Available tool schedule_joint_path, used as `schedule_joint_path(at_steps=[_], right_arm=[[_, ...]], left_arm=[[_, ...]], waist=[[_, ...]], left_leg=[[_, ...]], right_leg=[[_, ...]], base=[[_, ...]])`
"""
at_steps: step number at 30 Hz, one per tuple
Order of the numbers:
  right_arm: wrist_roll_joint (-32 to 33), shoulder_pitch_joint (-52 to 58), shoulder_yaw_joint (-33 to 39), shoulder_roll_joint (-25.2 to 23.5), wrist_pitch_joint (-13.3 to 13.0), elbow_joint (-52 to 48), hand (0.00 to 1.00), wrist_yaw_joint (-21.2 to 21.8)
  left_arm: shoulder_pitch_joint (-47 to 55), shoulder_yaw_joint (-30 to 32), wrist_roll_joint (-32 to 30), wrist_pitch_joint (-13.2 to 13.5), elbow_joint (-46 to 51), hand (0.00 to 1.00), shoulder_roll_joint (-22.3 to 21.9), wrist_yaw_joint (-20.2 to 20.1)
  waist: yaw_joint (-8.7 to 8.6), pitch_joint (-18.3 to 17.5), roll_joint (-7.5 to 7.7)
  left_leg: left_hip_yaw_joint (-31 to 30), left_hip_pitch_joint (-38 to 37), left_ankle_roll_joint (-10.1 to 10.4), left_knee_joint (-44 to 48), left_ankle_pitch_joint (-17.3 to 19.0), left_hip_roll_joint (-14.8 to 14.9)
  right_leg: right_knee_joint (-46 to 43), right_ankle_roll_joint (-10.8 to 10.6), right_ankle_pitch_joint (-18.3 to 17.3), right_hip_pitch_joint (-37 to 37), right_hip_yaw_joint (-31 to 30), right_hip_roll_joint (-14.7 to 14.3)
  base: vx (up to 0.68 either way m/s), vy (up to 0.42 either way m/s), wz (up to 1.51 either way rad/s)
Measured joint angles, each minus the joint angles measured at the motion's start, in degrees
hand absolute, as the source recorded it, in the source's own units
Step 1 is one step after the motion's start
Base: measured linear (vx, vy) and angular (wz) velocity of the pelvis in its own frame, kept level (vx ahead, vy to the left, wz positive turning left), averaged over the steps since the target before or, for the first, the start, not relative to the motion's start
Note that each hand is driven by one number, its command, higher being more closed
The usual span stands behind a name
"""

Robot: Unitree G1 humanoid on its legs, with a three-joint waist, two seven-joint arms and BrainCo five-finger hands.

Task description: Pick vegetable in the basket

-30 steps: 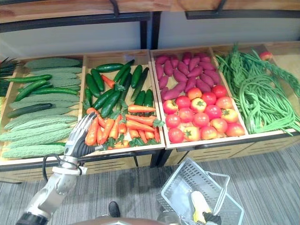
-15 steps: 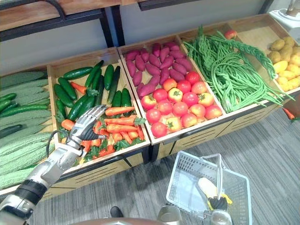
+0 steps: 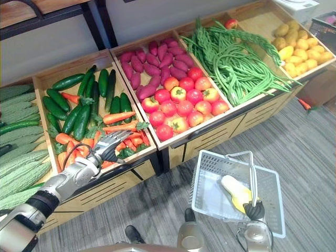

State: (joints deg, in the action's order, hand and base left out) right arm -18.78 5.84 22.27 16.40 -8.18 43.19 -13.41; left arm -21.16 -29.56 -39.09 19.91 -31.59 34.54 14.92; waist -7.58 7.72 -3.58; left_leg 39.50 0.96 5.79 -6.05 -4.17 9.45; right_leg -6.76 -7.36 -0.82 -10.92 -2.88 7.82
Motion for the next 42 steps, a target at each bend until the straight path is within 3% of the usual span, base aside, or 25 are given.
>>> schedule_joint_path(at_steps=[4,14,26,42], right_arm=[[-0.63,0.00,0.01,1.65,0.01,-0.75,1.00,-0.26],[-1.09,1.73,2.29,1.76,0.47,-0.74,1.00,-0.56],[-1.03,0.73,3.98,-1.63,0.44,0.55,1.00,-1.53],[-0.93,-0.32,4.35,-2.11,0.52,2.46,1.00,-2.03]], left_arm=[[-0.41,0.00,-0.74,-0.65,-1.23,0.00,-0.28,0.10],[-3.09,4.24,-5.06,-6.74,-5.44,0.00,-2.95,3.22],[-4.10,10.33,-6.34,-9.93,-5.30,0.00,-4.98,7.17],[-13.06,11.94,-7.29,-13.08,-8.27,0.00,-5.02,7.45]], waist=[[-0.19,0.11,-0.12],[-0.23,0.68,0.49],[0.08,0.76,0.59],[0.19,3.50,2.74]], left_leg=[[2.68,0.63,0.05,0.00,-0.46,-0.11],[2.40,1.44,-0.80,0.00,-1.57,-0.94],[0.97,1.96,-1.19,0.00,-1.85,-0.93],[1.13,5.22,-1.98,0.00,-2.45,-1.34]], right_leg=[[1.13,-0.57,0.73,-1.34,-1.03,0.27],[1.65,-1.15,2.30,-1.90,-1.57,0.96],[1.41,-1.11,2.30,-1.87,-0.75,1.03],[0.87,-1.20,2.72,-5.23,-0.70,1.50]], base=[[-0.03,0.001,-0.15],[0.04,0.012,0.00],[0.03,-0.008,0.05],[0.03,-0.002,0.01]])
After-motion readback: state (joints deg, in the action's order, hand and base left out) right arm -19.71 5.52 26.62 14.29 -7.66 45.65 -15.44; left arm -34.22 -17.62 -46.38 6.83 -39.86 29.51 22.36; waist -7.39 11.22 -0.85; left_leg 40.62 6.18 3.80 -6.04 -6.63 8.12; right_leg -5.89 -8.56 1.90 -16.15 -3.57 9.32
